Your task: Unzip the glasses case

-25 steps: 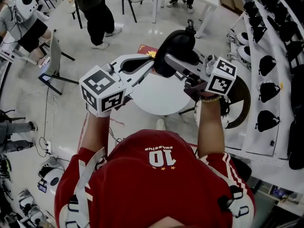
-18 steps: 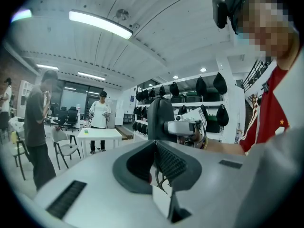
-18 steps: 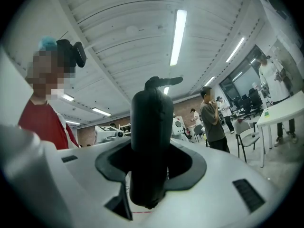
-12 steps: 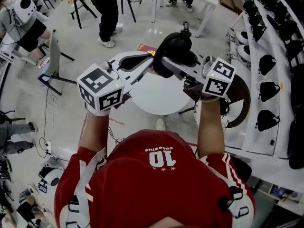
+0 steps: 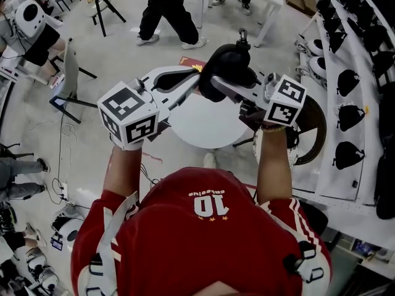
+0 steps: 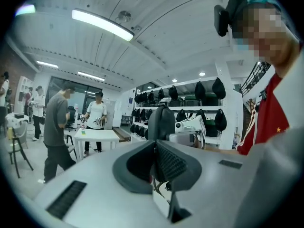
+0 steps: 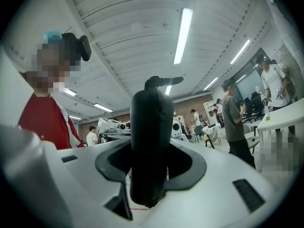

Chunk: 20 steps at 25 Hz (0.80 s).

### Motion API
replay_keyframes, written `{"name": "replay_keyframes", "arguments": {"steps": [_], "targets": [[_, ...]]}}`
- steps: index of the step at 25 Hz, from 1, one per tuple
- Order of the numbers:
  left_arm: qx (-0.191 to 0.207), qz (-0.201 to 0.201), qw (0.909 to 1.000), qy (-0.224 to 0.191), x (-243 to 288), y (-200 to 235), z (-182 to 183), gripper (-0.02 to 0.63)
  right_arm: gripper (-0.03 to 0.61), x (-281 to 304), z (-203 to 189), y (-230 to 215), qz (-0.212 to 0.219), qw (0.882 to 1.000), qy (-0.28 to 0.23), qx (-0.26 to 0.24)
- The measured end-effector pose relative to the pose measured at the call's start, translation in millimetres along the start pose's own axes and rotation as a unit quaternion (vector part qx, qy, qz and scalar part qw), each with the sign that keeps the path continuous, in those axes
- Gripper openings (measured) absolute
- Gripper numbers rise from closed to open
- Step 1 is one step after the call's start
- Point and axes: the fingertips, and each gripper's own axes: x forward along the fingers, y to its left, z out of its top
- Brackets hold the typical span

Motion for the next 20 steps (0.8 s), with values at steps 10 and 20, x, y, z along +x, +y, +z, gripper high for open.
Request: {"name": "replay_keyframes", "arguments": {"steps": [10, 20], "targets": [[-0.093, -0.048, 0.9934, -0.046, -9, 2, 10, 0.023, 0.187, 2, 4, 5, 0.029, 0.999, -0.023, 0.0], [-0.163, -0.096, 0.9782, -0.085, -17, 2, 21, 0.023, 0.186, 8, 7, 15, 0.058, 0.998, -0.021, -0.016]]}}
